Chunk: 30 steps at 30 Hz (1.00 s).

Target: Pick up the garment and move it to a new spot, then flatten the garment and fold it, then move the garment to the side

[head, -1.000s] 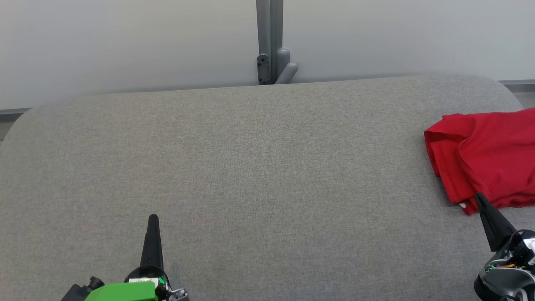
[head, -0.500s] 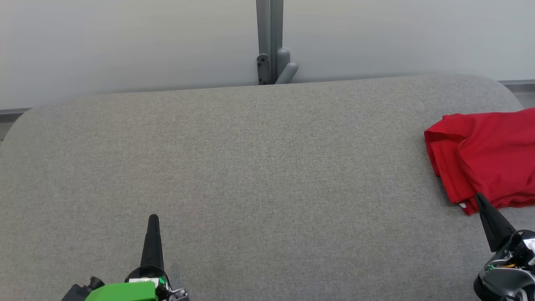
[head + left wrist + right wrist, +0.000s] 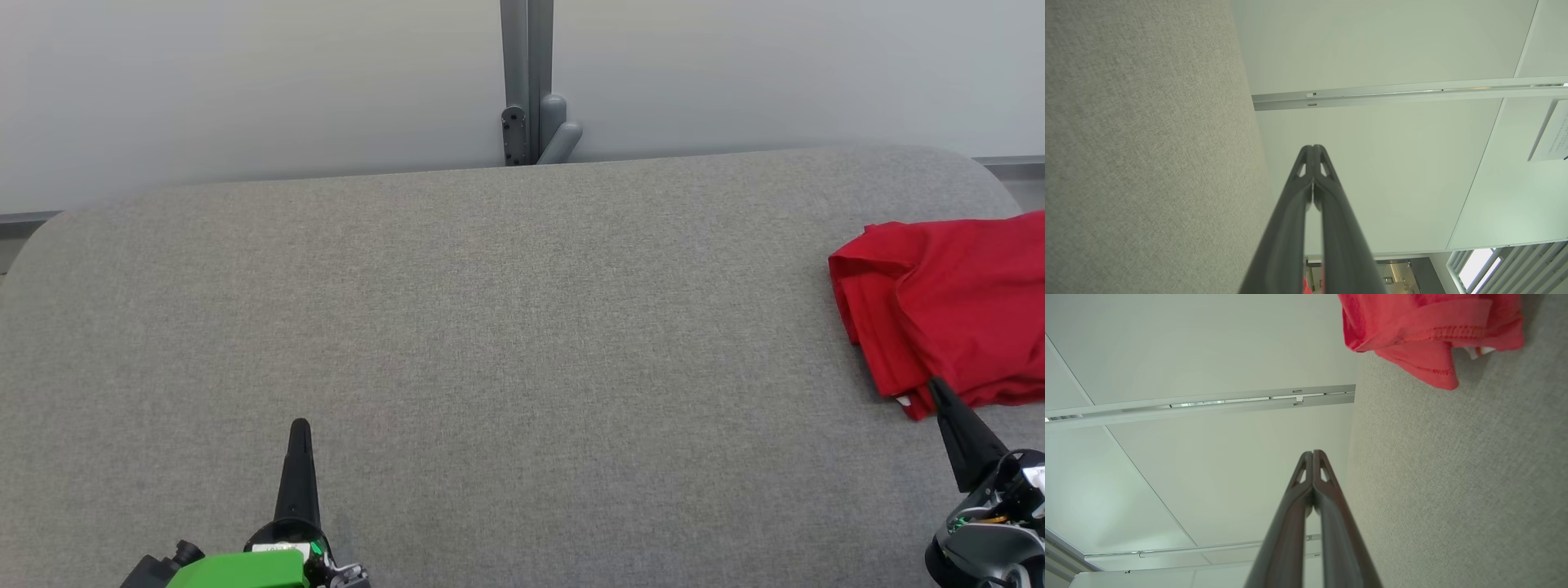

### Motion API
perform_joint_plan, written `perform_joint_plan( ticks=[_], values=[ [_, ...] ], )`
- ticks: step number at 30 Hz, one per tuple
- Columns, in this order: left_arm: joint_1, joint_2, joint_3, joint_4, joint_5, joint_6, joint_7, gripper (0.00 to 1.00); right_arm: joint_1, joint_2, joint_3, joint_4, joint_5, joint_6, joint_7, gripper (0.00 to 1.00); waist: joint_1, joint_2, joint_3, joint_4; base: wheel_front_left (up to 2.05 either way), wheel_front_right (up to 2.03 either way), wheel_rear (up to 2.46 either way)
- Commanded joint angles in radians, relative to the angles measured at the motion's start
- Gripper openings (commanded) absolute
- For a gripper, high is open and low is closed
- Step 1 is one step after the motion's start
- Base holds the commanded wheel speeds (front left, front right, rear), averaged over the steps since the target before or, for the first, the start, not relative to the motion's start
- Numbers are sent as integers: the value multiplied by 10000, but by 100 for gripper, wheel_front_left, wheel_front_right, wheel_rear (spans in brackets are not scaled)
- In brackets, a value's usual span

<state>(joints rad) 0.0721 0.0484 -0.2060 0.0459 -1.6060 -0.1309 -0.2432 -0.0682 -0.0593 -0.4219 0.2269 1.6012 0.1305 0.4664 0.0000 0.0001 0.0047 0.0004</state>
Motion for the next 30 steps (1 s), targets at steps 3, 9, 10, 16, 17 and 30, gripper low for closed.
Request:
perform_joint_plan(
  ticks=[3, 9, 10, 16, 17, 30],
  values=[
    [127, 5, -8, 25, -15, -29, -20, 0, -112, 1, -35, 26, -18, 4, 70, 0, 0, -1, 0, 0, 0, 0, 0],
    [127, 5, -9, 25, -15, -29, -21, 0, -117, 8, -44, 26, -20, 4, 61, 0, 0, -1, 0, 0, 0, 0, 0],
    [127, 5, -9, 25, -15, -29, -19, 0, -117, 11, -45, 25, -23, 4, 64, 0, 0, -1, 0, 0, 0, 0, 0],
    [127, 5, -9, 24, -15, -29, -20, 0, -123, 21, -59, 25, -34, 4, 81, 0, 0, -1, 0, 0, 0, 0, 0],
    [127, 5, -10, 24, -15, -29, -20, 0, -124, 21, -60, 25, -36, 4, 82, 0, 0, -1, 0, 0, 0, 0, 0],
    [127, 5, -9, 24, -13, -29, -21, 0, -130, 33, -78, 26, -62, 4, 80, 0, 0, -1, 0, 0, 0, 0, 0]
  ],
)
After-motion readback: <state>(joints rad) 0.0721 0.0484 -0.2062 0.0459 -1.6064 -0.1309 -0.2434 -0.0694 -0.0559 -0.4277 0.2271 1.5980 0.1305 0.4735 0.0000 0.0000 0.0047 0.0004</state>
